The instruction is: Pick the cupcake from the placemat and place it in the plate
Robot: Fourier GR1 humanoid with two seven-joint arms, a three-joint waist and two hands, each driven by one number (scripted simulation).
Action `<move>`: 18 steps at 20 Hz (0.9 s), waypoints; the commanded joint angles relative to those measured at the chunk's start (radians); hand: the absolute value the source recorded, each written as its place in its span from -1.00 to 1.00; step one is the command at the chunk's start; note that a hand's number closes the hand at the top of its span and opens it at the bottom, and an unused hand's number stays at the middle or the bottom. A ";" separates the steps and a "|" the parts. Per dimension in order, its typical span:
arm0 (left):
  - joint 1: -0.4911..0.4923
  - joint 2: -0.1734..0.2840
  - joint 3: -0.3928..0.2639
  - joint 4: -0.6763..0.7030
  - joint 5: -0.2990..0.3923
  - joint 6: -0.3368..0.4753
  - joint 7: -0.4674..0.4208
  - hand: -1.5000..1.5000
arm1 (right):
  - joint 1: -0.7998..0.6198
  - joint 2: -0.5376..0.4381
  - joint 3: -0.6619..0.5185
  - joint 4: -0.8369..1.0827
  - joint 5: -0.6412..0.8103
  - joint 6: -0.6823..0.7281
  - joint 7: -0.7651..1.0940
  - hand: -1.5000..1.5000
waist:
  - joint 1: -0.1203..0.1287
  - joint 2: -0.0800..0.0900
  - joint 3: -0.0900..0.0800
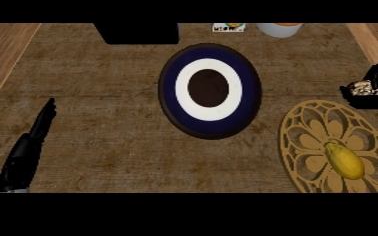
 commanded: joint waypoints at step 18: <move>0.022 -0.026 0.009 0.026 -0.016 -0.015 -0.038 0.00 | 0.108 0.166 0.152 -1.051 -0.114 0.204 0.544 1.00 | -0.001 -0.001 -0.001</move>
